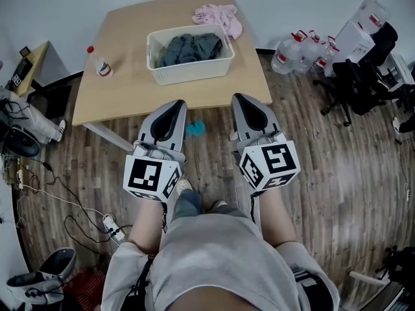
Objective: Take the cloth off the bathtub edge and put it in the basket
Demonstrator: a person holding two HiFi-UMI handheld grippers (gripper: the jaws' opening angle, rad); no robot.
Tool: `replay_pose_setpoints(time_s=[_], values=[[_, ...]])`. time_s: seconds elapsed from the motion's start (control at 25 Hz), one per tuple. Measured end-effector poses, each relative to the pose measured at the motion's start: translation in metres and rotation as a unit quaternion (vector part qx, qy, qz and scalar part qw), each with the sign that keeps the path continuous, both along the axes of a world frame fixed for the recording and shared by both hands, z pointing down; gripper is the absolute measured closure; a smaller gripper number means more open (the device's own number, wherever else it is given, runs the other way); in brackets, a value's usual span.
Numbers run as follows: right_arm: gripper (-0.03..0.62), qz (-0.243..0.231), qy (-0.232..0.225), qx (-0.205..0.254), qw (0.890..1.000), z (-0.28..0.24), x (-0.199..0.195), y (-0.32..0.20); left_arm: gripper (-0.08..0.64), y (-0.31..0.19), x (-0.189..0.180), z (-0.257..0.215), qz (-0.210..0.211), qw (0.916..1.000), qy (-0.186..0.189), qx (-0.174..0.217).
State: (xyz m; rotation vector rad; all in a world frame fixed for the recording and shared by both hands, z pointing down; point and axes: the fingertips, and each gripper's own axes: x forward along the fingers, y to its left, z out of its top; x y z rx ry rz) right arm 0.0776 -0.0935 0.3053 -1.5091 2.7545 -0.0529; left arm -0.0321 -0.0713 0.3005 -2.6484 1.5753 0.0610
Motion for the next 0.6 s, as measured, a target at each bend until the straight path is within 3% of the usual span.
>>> replay_pose_setpoints(time_s=[0.6], values=[[0.583, -0.014, -0.002, -0.003, 1.0, 0.005, 0.016, 0.041, 0.546, 0.043, 0.016, -0.001, -0.015, 0.9999, 0.002, 0.007]])
